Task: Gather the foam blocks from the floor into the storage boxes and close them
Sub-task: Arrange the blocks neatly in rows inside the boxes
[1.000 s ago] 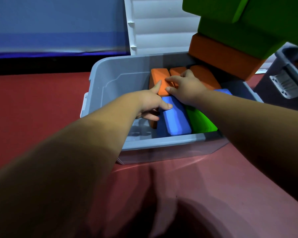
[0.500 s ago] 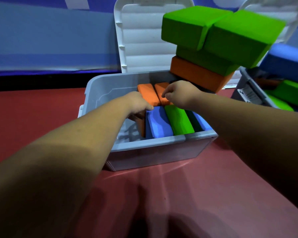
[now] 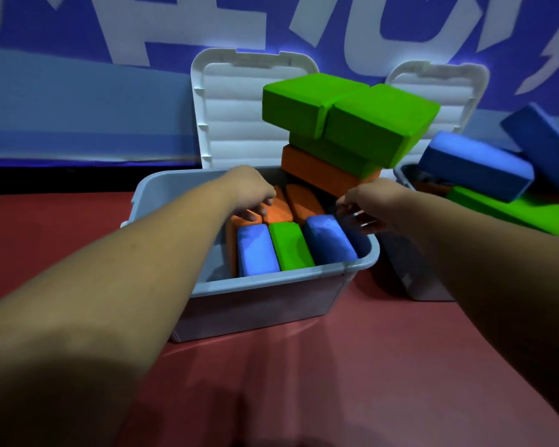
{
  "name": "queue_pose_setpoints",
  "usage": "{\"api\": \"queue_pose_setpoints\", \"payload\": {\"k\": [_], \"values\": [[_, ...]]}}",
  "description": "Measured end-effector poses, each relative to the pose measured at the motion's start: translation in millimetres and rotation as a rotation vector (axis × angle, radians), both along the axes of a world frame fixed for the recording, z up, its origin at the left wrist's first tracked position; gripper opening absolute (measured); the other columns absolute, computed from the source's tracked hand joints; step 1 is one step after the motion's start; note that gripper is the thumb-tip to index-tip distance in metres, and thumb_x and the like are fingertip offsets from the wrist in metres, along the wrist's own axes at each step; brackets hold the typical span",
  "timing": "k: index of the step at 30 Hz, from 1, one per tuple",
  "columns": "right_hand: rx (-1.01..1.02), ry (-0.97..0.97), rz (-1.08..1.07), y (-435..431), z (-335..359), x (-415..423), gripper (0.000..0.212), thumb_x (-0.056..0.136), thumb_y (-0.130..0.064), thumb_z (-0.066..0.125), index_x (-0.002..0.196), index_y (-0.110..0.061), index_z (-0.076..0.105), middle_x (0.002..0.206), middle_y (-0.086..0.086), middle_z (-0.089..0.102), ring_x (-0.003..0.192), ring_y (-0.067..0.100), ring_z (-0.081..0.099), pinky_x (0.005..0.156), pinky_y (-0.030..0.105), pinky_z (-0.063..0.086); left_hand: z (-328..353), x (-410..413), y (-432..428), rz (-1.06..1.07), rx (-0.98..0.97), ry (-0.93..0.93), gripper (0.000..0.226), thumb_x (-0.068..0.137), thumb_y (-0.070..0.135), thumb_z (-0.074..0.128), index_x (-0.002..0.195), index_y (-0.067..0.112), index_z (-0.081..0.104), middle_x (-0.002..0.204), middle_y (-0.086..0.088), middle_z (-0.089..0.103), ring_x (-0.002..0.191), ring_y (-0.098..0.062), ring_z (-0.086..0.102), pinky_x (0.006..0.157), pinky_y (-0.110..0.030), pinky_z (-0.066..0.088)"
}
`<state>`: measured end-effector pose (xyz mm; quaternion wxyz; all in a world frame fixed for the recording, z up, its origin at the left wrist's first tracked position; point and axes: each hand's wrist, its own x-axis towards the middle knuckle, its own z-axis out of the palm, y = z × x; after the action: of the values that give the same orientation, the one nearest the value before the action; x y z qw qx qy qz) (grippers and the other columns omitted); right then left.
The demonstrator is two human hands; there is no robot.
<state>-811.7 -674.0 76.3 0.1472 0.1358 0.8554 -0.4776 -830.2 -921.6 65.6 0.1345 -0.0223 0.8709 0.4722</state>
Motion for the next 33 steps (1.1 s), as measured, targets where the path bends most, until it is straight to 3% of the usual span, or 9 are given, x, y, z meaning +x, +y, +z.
{"api": "queue_pose_setpoints", "payload": {"k": [7,11,14,17,20,23,26,28,33], "values": [[-0.452,-0.022,-0.089,54,29,10,0.009,0.095,-0.012,0.050,0.102,-0.011,0.055,0.107,0.013,0.067,0.102,0.031,0.068,0.095,0.045,0.052,-3,0,34,0.002,0.059,0.006,0.013,0.100,0.012,0.056,0.104,0.007,0.067,0.106,-0.011,0.072,0.077,-0.020,0.070,0.072,-0.039,0.058],[-0.618,-0.016,-0.100,64,40,5,0.086,0.082,-0.056,0.075,0.147,-0.024,0.028,0.132,0.019,0.064,0.113,0.036,0.071,0.088,0.044,0.057,2,-3,50,0.090,0.202,0.020,0.014,0.099,0.019,0.059,0.107,0.011,0.066,0.116,-0.011,0.073,0.084,-0.019,0.070,0.072,-0.035,0.058],[-0.727,0.020,-0.222,58,46,-3,0.105,0.078,-0.068,0.073,0.156,-0.016,0.025,0.137,0.018,0.060,0.106,0.035,0.073,0.089,0.046,0.057,18,-10,63,0.215,0.419,0.028,0.028,0.100,0.033,0.064,0.121,0.015,0.063,0.129,-0.010,0.069,0.093,-0.020,0.071,0.078,-0.036,0.060],[-0.722,0.067,-0.294,45,52,-8,0.083,0.086,-0.064,0.069,0.147,-0.021,0.034,0.135,0.011,0.052,0.099,0.031,0.073,0.087,0.045,0.058,38,-16,75,0.321,0.636,-0.039,0.068,0.096,0.053,0.067,0.150,0.017,0.047,0.142,-0.012,0.056,0.113,-0.028,0.067,0.093,-0.039,0.058],[-0.738,0.084,-0.307,44,53,-11,0.059,0.091,-0.056,0.066,0.128,-0.021,0.036,0.110,0.007,0.051,0.098,0.028,0.072,0.095,0.045,0.056,62,-23,95,0.401,0.701,-0.119,0.091,0.085,0.073,0.066,0.156,0.024,0.038,0.147,-0.010,0.041,0.130,-0.035,0.057,0.102,-0.045,0.056],[-0.742,0.092,-0.326,49,53,-14,0.054,0.091,-0.052,0.067,0.126,-0.020,0.041,0.103,0.006,0.055,0.100,0.027,0.074,0.097,0.045,0.056,81,-39,106,0.448,0.629,-0.097,0.101,0.079,0.087,0.058,0.158,0.029,0.035,0.163,-0.003,0.033,0.136,-0.037,0.051,0.105,-0.048,0.053],[-0.780,0.118,-0.328,57,49,-19,0.053,0.088,-0.050,0.068,0.130,-0.025,0.046,0.109,0.007,0.062,0.096,0.026,0.075,0.089,0.040,0.059,91,-51,115,0.482,0.617,-0.119,0.085,0.083,0.087,0.052,0.143,0.026,0.044,0.142,-0.006,0.050,0.125,-0.036,0.058,0.105,-0.049,0.052],[-0.795,0.122,-0.324,60,48,-20,0.053,0.087,-0.050,0.069,0.130,-0.028,0.047,0.113,0.006,0.062,0.091,0.024,0.076,0.085,0.039,0.059,90,-57,118,0.496,0.618,-0.120,0.070,0.087,0.084,0.050,0.127,0.027,0.046,0.122,-0.006,0.059,0.112,-0.033,0.065,0.100,-0.047,0.055],[-0.833,0.149,-0.325,74,45,-23,0.041,0.090,-0.045,0.069,0.122,-0.029,0.049,0.106,0.006,0.057,0.093,0.027,0.073,0.090,0.039,0.057,74,-82,122,0.502,0.621,-0.081,0.073,0.088,0.081,0.051,0.144,0.034,0.049,0.138,0.001,0.063,0.090,-0.027,0.072,0.063,-0.036,0.055]]}}
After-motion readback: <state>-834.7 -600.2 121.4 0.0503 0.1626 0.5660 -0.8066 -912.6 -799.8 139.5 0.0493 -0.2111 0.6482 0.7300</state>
